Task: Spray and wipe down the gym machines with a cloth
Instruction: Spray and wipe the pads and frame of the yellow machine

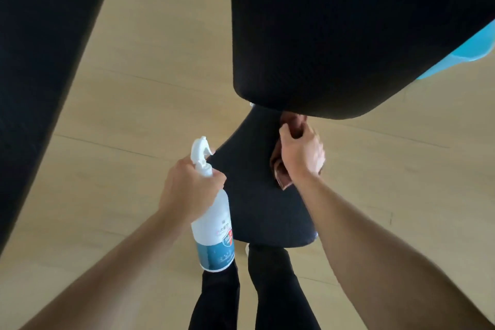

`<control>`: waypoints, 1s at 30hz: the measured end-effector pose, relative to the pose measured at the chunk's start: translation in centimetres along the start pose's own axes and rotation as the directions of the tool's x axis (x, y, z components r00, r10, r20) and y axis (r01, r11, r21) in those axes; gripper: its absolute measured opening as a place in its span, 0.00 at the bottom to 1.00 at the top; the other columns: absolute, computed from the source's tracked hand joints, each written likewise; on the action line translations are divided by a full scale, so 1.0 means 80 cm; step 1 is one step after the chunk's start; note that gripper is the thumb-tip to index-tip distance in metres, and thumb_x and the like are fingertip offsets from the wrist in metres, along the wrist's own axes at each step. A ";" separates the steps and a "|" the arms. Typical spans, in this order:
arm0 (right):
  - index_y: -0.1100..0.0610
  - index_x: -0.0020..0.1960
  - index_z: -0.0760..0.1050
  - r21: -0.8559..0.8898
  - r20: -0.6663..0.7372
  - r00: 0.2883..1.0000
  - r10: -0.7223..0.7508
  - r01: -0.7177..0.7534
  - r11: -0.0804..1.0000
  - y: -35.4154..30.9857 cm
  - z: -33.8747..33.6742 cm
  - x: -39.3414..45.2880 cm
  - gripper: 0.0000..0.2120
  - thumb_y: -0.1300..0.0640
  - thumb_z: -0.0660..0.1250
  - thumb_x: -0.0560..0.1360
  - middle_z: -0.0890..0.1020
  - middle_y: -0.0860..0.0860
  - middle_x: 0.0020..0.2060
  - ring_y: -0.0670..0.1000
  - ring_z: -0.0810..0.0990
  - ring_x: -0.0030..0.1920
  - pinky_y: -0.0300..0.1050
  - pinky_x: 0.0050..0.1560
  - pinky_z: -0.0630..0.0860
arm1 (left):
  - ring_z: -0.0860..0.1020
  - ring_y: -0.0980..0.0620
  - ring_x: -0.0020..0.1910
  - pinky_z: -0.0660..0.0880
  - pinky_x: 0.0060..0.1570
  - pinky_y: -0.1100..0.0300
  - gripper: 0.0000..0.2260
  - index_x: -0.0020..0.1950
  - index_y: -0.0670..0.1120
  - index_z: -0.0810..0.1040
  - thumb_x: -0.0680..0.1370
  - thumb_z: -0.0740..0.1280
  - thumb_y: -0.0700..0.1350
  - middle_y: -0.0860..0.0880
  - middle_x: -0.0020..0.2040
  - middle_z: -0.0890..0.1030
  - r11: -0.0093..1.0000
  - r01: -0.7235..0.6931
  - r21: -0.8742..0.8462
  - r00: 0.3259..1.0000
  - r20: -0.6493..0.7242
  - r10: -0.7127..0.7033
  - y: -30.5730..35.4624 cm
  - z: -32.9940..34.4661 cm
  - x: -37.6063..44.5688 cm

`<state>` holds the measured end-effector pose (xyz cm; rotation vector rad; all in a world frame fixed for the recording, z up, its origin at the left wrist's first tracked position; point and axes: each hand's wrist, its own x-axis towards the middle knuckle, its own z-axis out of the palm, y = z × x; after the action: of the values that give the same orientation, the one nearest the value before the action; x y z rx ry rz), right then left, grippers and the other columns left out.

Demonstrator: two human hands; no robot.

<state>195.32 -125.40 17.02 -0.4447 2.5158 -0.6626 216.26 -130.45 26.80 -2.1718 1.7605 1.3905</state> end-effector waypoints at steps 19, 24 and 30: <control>0.51 0.63 0.82 0.090 0.477 0.187 -0.859 0.962 0.259 0.041 0.096 -0.139 0.18 0.45 0.72 0.76 0.81 0.48 0.67 0.54 0.73 0.75 0.57 0.76 0.69 | 0.73 0.48 0.32 0.70 0.34 0.54 0.04 0.44 0.48 0.84 0.71 0.73 0.40 0.48 0.32 0.78 0.963 0.131 -0.233 0.953 -0.237 -0.187 -0.067 -0.043 -0.049; 0.51 0.66 0.80 -0.162 0.224 0.579 -0.784 0.815 0.556 0.145 0.015 -0.148 0.22 0.46 0.72 0.74 0.79 0.46 0.71 0.50 0.70 0.76 0.54 0.71 0.75 | 0.78 0.47 0.36 0.72 0.37 0.55 0.12 0.51 0.57 0.82 0.71 0.74 0.43 0.50 0.36 0.81 0.986 0.081 -0.143 0.985 -0.143 -0.101 -0.062 -0.027 -0.073; 0.45 0.72 0.71 0.132 -0.038 0.981 0.191 -0.184 0.974 0.149 -0.016 -0.175 0.19 0.46 0.64 0.82 0.73 0.45 0.74 0.54 0.71 0.75 0.56 0.68 0.72 | 0.81 0.46 0.40 0.75 0.37 0.55 0.16 0.53 0.62 0.81 0.70 0.72 0.44 0.48 0.39 0.84 0.995 0.002 -0.099 0.999 -0.045 -0.007 -0.052 -0.008 -0.082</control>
<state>204.00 -109.12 17.01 -0.1437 2.5037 -0.7636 220.17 -124.15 29.27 -2.2726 1.7356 1.4698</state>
